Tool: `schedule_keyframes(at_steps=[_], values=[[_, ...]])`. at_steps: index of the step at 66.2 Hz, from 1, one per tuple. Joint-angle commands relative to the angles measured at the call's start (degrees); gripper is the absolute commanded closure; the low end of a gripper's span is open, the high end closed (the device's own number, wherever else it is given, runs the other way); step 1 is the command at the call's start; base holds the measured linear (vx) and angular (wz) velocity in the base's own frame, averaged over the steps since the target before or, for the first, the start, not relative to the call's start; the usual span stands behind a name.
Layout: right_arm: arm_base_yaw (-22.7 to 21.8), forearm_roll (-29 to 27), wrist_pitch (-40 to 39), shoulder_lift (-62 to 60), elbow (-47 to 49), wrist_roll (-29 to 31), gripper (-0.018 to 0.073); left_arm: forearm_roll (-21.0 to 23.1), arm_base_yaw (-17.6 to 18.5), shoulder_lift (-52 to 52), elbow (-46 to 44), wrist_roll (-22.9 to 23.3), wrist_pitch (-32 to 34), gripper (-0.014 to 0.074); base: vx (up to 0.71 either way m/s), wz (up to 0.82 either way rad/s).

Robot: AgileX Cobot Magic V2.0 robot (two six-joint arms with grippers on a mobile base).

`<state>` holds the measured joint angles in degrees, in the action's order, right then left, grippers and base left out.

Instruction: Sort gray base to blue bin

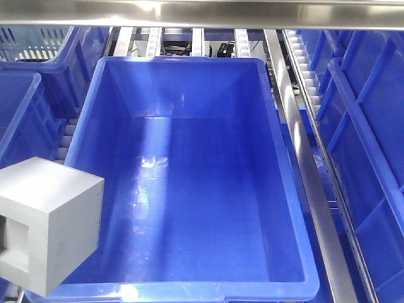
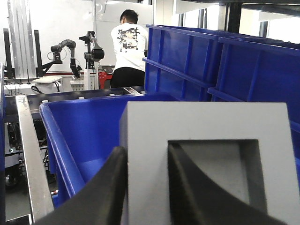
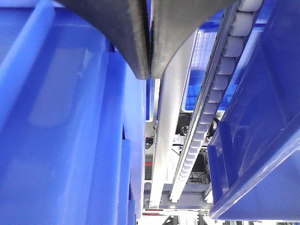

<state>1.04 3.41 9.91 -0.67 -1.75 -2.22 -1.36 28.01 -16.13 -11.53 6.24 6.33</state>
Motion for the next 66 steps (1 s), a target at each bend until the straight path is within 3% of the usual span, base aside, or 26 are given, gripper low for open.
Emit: schedule_keyframes(at_steps=[1, 20, 32, 54, 66], values=[[-0.26, 0.35, -4.23, -0.66, -0.83, 0.31, 0.0568, 0.57, 0.17, -0.34, -1.69, 0.29, 7.96, 0.0602, 0.0, 0.0], [-0.26, 0.35, -4.23, -0.66, -0.83, 0.31, 0.0568, 0.57, 0.17, -4.93, -6.24, 0.4, 6.78, 0.0592, 0.0, 0.0], [-0.26, 0.35, -4.23, -0.66, -0.83, 0.31, 0.0568, 0.57, 0.17, -17.07, -16.72, 0.4, 0.7, 0.0592, 0.0, 0.0], [-0.26, 0.35, -4.23, -0.66, -0.83, 0.31, 0.0568, 0.57, 0.22, -40.79, -30.9, 0.4, -4.2, 0.0579, 0.0, 0.0], [-0.26, 0.35, -4.23, -0.66, -0.83, 0.31, 0.0568, 0.52, 2.87, -51.18, -38.33, 0.18, -7.11, 0.0569, 0.0, 0.0]])
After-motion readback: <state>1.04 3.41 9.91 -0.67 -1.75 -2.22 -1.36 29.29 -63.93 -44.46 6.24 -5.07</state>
